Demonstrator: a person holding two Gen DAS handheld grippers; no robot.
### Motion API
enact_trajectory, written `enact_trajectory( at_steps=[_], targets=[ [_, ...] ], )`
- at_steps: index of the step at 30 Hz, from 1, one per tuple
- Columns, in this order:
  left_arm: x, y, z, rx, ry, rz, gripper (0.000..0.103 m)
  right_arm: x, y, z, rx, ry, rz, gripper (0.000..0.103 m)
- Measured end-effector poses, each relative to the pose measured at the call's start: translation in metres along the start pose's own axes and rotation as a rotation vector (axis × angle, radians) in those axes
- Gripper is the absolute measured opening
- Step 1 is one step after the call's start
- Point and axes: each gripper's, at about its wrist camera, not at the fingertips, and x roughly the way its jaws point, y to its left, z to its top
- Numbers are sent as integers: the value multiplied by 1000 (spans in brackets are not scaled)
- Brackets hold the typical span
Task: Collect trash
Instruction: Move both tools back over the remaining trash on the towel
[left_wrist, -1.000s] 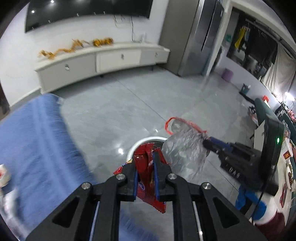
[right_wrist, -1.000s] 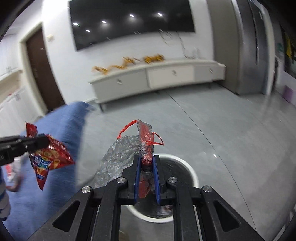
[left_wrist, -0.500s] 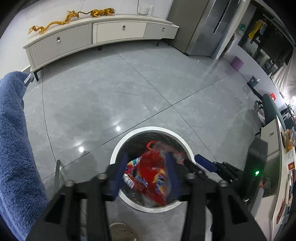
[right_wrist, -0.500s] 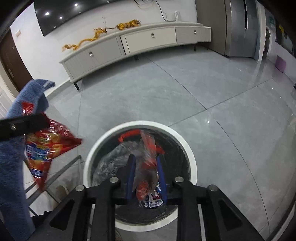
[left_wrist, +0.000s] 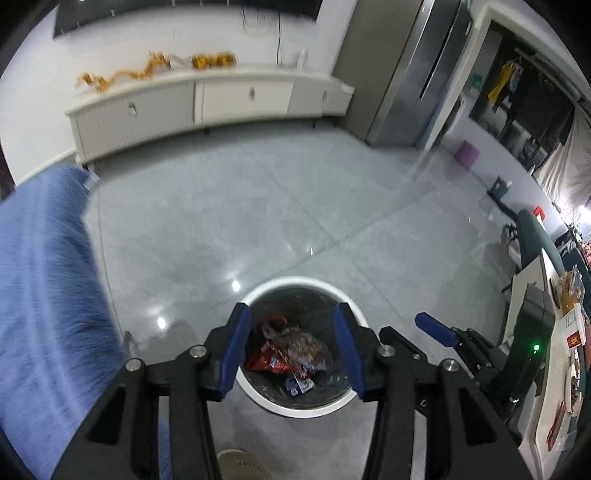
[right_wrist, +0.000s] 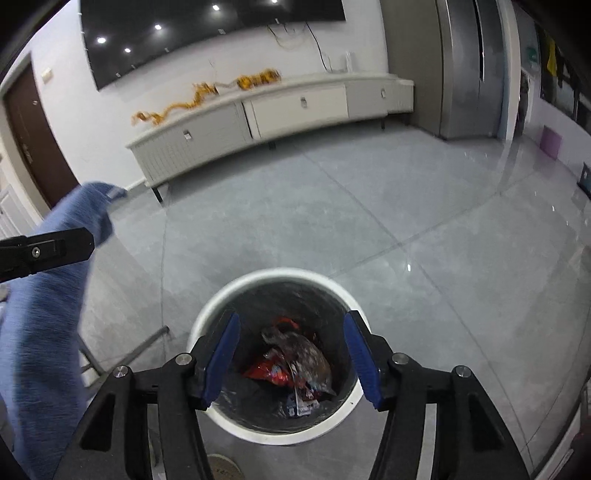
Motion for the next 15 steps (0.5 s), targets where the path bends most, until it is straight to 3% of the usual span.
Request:
enact_trajectory(
  at_steps=[7,9,11,15],
  targets=[
    [-118,27,-14,-61,-240,47,46,-86,56,12,-93,-167,74,69],
    [-151,42,-24,-99,-304,60,54,-106,74,15,-123,-201,105,72],
    [-186,60,-37,-134,-372,69,71,-127,98,16,-159,-233,145,74],
    [-242,95,-63,-162,-432,127,73,-156,139,13,-209,-257,230,75]
  ],
)
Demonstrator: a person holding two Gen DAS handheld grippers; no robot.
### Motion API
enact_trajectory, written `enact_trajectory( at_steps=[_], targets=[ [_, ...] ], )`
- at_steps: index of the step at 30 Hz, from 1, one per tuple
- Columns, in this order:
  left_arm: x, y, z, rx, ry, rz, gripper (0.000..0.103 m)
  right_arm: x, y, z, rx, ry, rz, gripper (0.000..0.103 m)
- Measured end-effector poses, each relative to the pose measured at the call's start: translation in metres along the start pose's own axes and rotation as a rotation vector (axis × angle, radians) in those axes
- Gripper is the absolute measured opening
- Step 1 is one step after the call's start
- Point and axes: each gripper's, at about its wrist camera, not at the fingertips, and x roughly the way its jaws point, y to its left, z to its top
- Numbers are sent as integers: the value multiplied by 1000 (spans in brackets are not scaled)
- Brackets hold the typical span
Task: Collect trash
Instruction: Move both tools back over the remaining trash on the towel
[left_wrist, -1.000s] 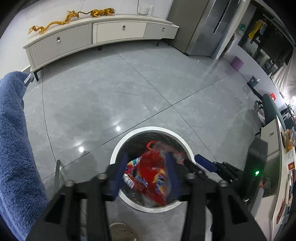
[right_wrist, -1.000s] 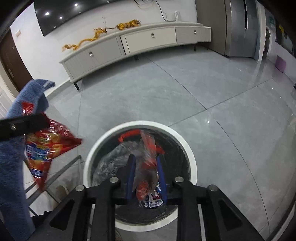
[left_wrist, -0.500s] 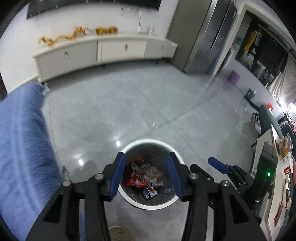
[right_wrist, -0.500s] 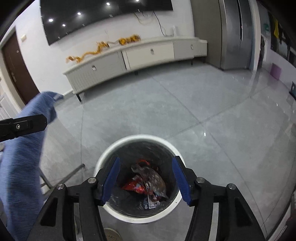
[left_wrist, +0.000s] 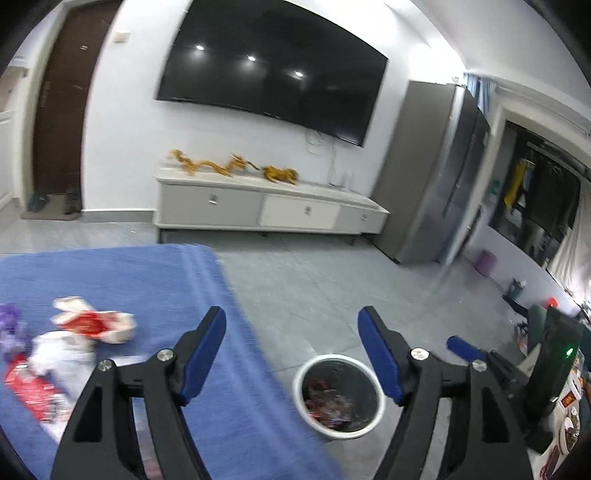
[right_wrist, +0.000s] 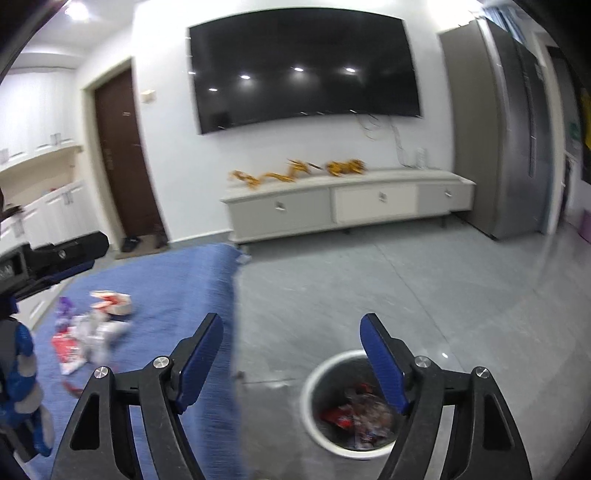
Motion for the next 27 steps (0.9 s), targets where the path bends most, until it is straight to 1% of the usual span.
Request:
enact_trajectory(
  at_steps=[1,2,4,7,8,9,12,15,17,18,21,22,24,27],
  targets=[
    [-9,8,-2,0,-10,13,73,-4,13,3,-11,-3,25,75],
    [-26,25,-4,0,-23,50,76,-4,22,6,-17,-5,40,75],
    [-46,49,-6,-2,-20,92,78,-8,47,9,-35,-5,97,76],
    [-81,98,-15,-23,-29,189,80,-4,77,12,-65,7,152,76],
    [-88,108,-18,-29,-29,207,80,-2,83,12,-69,12,164,76],
    [-98,130,-22,-52,-25,243,80,2,95,12,-75,24,190,76],
    [-117,176,-35,-101,-12,319,80,15,119,7,-83,58,241,76],
    [-124,217,-50,-148,15,369,80,30,138,-3,-89,106,278,76],
    [-125,249,-60,-197,46,392,80,43,149,-9,-92,142,296,76],
    [-124,258,-63,-211,55,404,80,51,154,-14,-94,167,306,76],
    [-109,284,-72,-223,94,420,80,70,165,-27,-91,230,333,76],
    [-103,290,-73,-217,105,421,80,78,169,-32,-88,256,340,76],
    [-88,295,-74,-193,121,401,80,91,175,-41,-87,296,350,76],
    [-61,301,-68,-139,147,381,80,107,181,-53,-72,349,366,76]
  ],
)
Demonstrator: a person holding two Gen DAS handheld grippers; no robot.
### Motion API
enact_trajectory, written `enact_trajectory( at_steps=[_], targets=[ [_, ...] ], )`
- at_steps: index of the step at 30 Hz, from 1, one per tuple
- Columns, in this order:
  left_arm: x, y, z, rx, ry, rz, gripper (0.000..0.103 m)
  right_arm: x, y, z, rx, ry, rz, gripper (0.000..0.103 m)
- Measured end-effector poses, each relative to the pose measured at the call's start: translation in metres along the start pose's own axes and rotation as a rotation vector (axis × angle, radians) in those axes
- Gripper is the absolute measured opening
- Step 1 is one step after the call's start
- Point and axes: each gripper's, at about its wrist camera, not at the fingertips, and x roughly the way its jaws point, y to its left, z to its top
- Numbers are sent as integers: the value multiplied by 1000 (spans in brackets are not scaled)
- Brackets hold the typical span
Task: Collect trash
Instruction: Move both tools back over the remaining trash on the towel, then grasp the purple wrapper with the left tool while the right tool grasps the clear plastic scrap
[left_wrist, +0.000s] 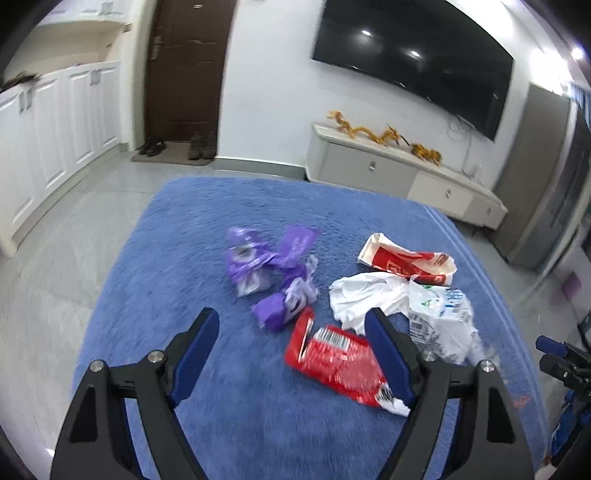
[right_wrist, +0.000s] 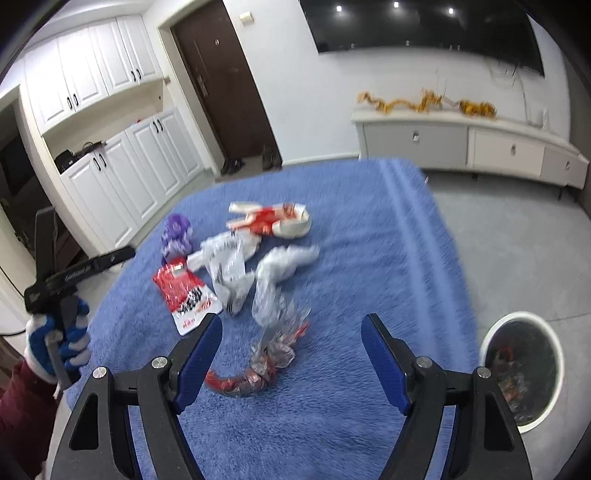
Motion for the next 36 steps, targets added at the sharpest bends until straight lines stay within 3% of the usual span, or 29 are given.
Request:
enact_trajectory(
  at_steps=[3,6,10,14,16,20,23,36],
  targets=[
    [29,-2,11,39,18,0,77,16,-2,0,9,40,12,76],
    [56,-2,20,63,53,-8,68,31,0,-1,7,71,24,76],
    [81,1,19,53,118,-47,46,45,1,-1,10,100,33,76],
    [86,0,10,56,137,-81,36,59,0,-6,17,137,24,60],
    [80,2,9,50,128,-89,33,60,0,-7,9,138,13,52],
    [62,3,7,49,105,-100,29,53,-1,-10,6,132,15,23],
    [42,1,6,52,78,-104,29,43,-3,-12,14,105,18,13],
    [-58,-31,13,91,-38,-117,29,-43,-8,-15,30,-66,37,8]
  ],
)
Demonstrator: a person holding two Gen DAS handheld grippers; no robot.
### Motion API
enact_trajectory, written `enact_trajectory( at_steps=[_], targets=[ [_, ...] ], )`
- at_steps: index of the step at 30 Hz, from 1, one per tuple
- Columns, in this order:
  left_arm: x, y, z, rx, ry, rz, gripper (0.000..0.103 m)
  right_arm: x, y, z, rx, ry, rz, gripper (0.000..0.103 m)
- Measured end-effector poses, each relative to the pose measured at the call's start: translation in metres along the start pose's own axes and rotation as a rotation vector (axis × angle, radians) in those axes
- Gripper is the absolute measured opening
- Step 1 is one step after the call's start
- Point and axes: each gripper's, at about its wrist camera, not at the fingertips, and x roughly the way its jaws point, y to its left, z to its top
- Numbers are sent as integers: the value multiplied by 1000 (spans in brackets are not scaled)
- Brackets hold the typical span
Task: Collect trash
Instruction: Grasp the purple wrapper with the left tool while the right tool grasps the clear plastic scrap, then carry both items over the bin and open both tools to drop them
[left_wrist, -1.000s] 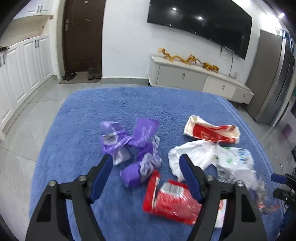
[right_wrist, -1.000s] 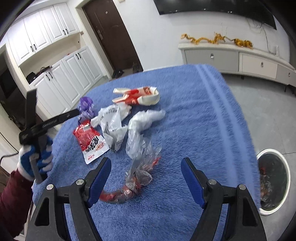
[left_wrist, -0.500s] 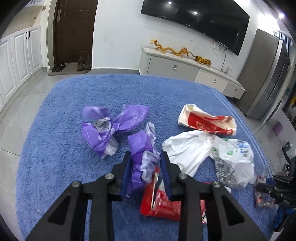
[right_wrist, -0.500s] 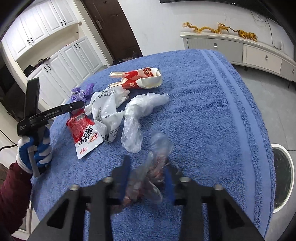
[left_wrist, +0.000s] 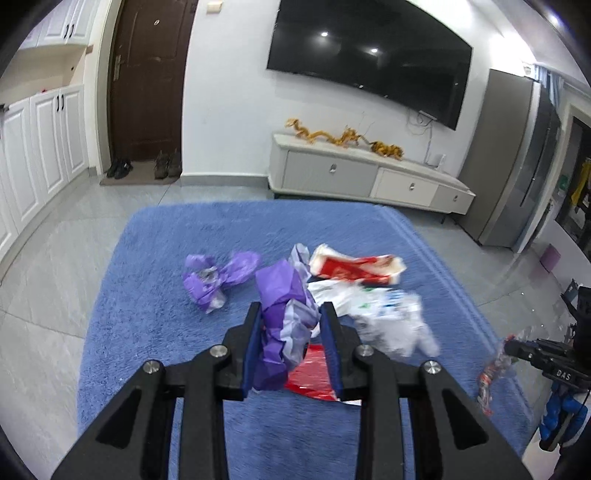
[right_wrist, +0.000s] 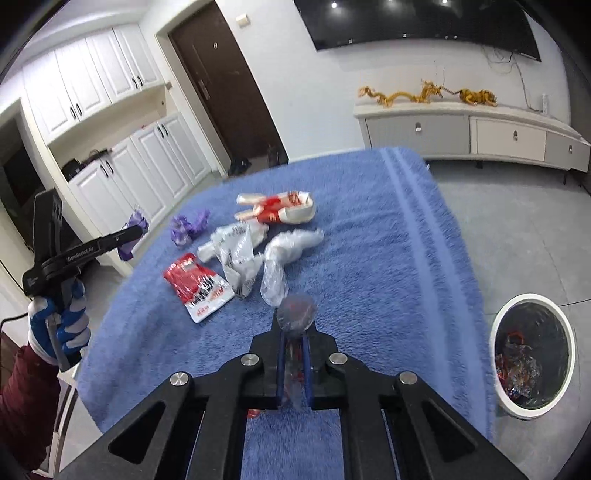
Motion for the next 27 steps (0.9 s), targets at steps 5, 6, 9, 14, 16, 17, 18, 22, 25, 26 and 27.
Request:
enact_trajectory(
  at_steps=[5,6,9,14,16,17,18,22,25,26,27],
  targets=[
    [-15,-51,9,67,-17,-41,29,-35,-13,1,19,-71,-7,7],
    [-15,-63,10,82,-14,-56,29,-45,-20,2,26,-90,-15,7],
    [-10,-104,14,133,3,-109,29,-65,-40,3,47,-130,-41,7],
    [17,-178,20,199,58,-208,29,-93,-86,7,84,-188,-125,7],
    [35,-221,23,238,81,-252,29,-101,-109,8,103,-204,-167,7],
    [41,-234,24,248,89,-268,29,-104,-122,7,113,-210,-193,7],
    [54,-258,25,261,110,-300,29,-105,-132,6,121,-212,-216,7],
    [96,-327,20,308,174,-371,29,-108,-189,-1,190,-203,-314,7],
    [135,-375,14,335,245,-418,29,-102,-226,-6,238,-176,-367,7],
    [149,-389,12,344,267,-426,29,-95,-243,-8,259,-156,-387,7],
    [166,-406,8,353,292,-432,30,-91,-254,-10,270,-143,-400,7]
  ],
)
